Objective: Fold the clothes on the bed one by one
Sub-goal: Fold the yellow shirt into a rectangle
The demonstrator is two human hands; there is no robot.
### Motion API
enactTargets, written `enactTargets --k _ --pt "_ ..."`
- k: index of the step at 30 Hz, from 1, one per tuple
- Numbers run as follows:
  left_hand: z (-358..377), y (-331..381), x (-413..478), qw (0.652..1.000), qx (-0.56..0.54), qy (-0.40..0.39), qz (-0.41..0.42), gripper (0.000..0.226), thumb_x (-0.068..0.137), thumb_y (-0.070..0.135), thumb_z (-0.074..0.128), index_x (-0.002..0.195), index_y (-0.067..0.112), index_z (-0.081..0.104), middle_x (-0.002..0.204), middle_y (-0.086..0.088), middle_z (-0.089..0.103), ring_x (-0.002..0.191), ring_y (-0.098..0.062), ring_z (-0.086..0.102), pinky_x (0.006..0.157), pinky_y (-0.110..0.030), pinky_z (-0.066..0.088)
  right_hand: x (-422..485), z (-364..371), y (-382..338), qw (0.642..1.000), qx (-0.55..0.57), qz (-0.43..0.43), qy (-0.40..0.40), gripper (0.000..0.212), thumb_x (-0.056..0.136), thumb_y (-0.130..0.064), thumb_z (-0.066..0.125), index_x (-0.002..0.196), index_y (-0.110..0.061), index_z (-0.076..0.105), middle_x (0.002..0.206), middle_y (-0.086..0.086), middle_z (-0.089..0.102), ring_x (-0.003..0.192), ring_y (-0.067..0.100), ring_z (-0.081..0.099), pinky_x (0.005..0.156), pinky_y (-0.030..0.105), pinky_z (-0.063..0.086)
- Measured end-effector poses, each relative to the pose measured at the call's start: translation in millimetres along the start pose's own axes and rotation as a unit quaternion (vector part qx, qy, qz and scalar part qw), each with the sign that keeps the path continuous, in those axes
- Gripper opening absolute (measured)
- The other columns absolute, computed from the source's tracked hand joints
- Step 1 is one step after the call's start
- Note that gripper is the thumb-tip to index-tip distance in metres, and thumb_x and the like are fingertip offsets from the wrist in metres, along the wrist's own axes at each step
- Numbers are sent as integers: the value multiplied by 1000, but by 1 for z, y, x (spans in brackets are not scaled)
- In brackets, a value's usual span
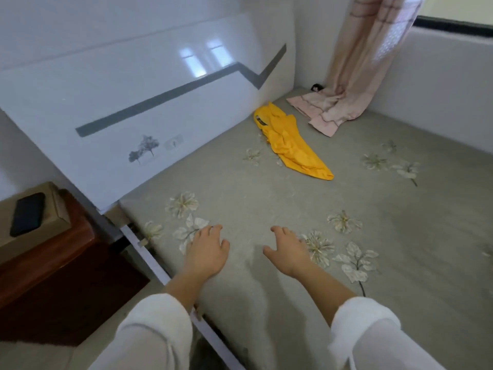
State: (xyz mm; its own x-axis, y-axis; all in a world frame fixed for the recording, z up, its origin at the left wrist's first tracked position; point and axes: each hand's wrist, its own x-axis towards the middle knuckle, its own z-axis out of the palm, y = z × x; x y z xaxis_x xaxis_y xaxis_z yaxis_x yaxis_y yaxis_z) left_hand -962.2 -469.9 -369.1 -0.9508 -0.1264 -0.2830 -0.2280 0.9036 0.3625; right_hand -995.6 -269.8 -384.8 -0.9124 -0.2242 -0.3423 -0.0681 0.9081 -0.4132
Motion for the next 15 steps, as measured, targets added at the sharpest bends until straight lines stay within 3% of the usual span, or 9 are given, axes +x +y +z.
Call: enactTargets --k 4,9,15 --pt "-2 -7 141 998 -41 -27 30 50 100 26 37 146 9 30 151 -12 31 137 -29 28 111 -42 29 122 -4 9 998 13 59 18 61 97 -42 43 148 -16 24 151 7 32 138 25 29 112 47 21" --pt "37 -35 306 995 -13 -48 85 51 98 25 40 145 7 31 148 -14 34 135 -28 29 109 -41 28 259 25 36 984 64 160 42 61 96 -41 46 147 -16 25 150 4 32 137 24 31 112 47 23" --pt "125 -57 470 986 75 -66 135 60 100 38 33 151 13 16 159 -14 11 146 -30 8 115 -45 16 381 67 88 969 69 205 118 60 95 -39 50 145 -14 29 142 4 35 131 25 37 105 44 36"
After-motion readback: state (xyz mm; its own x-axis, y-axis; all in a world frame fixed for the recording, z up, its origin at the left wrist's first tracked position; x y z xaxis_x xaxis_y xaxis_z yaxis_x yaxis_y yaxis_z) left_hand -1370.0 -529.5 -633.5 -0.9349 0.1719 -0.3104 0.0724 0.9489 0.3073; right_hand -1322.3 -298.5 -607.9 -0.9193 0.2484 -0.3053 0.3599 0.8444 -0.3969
